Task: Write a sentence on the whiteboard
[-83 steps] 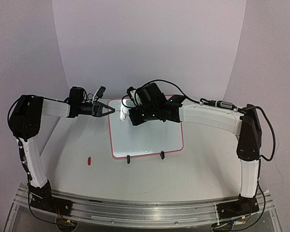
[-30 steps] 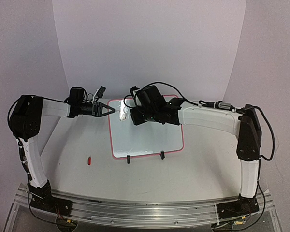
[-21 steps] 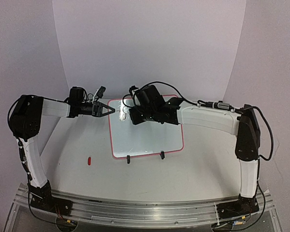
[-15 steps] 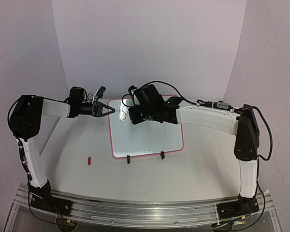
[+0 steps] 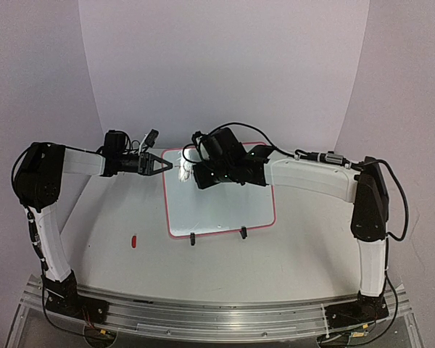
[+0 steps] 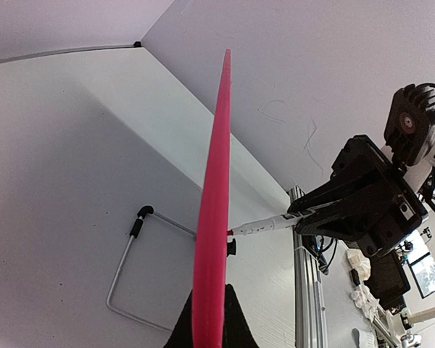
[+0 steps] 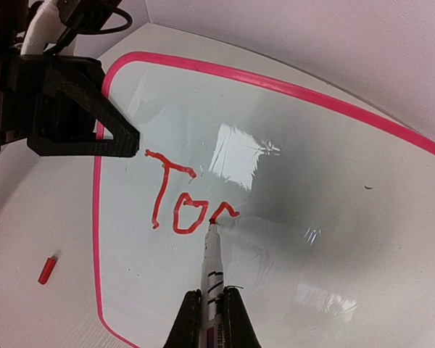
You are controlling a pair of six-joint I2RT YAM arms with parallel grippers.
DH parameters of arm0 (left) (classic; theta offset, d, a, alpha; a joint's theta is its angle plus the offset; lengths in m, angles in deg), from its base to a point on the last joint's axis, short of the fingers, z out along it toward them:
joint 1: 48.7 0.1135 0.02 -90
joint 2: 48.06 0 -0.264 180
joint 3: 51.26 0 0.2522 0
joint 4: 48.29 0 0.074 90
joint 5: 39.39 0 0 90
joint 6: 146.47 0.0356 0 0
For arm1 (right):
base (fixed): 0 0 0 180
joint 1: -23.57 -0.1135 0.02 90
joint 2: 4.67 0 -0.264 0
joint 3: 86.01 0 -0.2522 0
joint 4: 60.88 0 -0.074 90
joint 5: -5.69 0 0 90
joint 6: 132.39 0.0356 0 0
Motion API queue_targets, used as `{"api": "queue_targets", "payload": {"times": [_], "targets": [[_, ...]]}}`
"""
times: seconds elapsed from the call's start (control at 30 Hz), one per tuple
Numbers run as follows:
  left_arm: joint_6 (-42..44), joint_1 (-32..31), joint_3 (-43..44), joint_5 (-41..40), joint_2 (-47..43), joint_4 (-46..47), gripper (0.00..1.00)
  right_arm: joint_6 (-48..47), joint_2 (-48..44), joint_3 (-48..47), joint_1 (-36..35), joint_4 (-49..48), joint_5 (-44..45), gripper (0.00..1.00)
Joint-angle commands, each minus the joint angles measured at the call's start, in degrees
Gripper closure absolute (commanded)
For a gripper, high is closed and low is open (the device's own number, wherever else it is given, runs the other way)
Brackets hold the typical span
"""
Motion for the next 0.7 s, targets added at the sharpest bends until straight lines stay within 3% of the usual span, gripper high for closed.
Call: {"api": "queue_targets", "payload": {"times": [0.0, 0.67], "targets": [[4.4, -0.9, -0.5, -3.6, -1.0, 0.5, 1.00, 1.1, 0.9, -0.7, 0.1, 2.4, -0.3, 1.00], [4.5, -0.9, -0.5, -3.7, -1.1, 0.4, 1.00, 1.4, -0.5, 0.4, 0.1, 4.5, 4.0, 1.00]]}}
